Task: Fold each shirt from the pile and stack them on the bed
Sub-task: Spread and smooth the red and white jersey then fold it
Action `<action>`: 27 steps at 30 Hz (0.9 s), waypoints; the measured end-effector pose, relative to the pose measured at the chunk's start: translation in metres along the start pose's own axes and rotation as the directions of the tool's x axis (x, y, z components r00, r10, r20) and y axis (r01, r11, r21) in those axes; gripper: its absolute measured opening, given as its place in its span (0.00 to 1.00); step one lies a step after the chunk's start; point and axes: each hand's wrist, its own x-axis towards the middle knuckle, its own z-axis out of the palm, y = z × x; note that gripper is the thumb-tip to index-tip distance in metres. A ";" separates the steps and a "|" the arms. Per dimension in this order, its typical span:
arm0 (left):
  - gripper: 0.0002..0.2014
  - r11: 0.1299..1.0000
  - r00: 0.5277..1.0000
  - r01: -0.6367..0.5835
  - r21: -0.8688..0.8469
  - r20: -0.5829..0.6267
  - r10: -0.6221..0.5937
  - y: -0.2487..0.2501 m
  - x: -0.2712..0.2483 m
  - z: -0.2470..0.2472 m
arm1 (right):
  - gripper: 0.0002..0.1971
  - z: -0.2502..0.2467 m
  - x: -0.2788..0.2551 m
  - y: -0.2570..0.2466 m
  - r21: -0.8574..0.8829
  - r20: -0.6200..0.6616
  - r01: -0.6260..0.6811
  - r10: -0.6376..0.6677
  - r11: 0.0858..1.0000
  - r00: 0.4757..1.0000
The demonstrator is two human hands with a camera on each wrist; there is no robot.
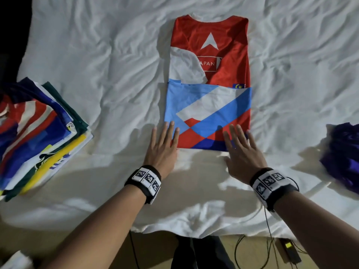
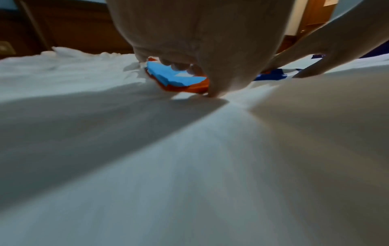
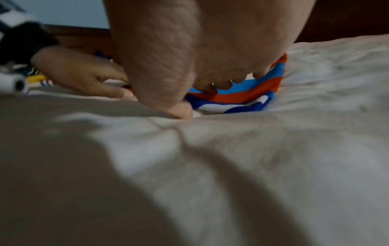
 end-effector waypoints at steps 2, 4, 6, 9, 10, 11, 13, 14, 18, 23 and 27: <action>0.31 0.996 0.998 -0.068 0.051 0.020 0.067 0.004 0.014 -0.005 | 0.36 0.002 0.010 -0.003 -0.028 -0.010 0.037 -0.037 0.999 0.999; 0.30 0.990 0.989 -0.120 0.070 0.091 0.113 0.006 0.025 -0.006 | 0.32 0.006 0.022 -0.007 -0.010 0.020 0.007 -0.007 1.000 1.000; 0.31 0.988 0.983 -0.139 0.072 0.130 0.129 0.007 0.033 -0.003 | 0.29 0.013 0.031 -0.010 0.014 0.051 -0.039 0.039 0.999 0.998; 0.35 0.988 0.981 -0.134 0.079 0.153 0.121 0.006 0.034 -0.014 | 0.28 0.016 0.031 -0.009 0.072 0.049 -0.059 0.055 0.996 0.997; 0.37 0.985 0.970 -0.150 0.080 0.203 0.131 0.005 0.031 -0.019 | 0.30 0.015 0.027 -0.009 0.081 0.037 -0.054 0.051 0.995 0.998; 0.38 0.984 0.949 -0.163 0.065 0.282 0.139 0.005 0.027 -0.024 | 0.32 0.013 0.023 -0.009 0.087 0.022 -0.043 0.042 0.995 0.999; 0.39 0.986 0.921 -0.160 0.051 0.366 0.131 0.006 0.016 -0.035 | 0.35 0.011 0.012 -0.012 0.094 0.021 -0.025 0.023 0.995 1.000; 0.39 0.985 0.918 -0.165 0.055 0.373 0.133 0.007 0.008 -0.037 | 0.35 0.010 0.005 -0.016 0.091 0.024 -0.019 0.017 0.996 1.000; 0.34 0.986 0.905 -0.163 0.017 0.400 0.143 0.018 -0.036 -0.032 | 0.33 0.002 -0.039 -0.035 0.144 0.089 -0.055 0.043 0.988 0.995; 0.35 0.976 0.857 -0.213 -0.045 0.471 0.209 0.030 -0.091 -0.046 | 0.31 -0.008 -0.099 -0.064 0.135 0.113 -0.051 0.036 0.990 0.993; 0.30 0.967 0.843 -0.229 -0.108 0.474 0.253 0.032 -0.116 -0.068 | 0.30 -0.030 -0.127 -0.074 0.147 0.090 -0.032 0.019 0.989 0.996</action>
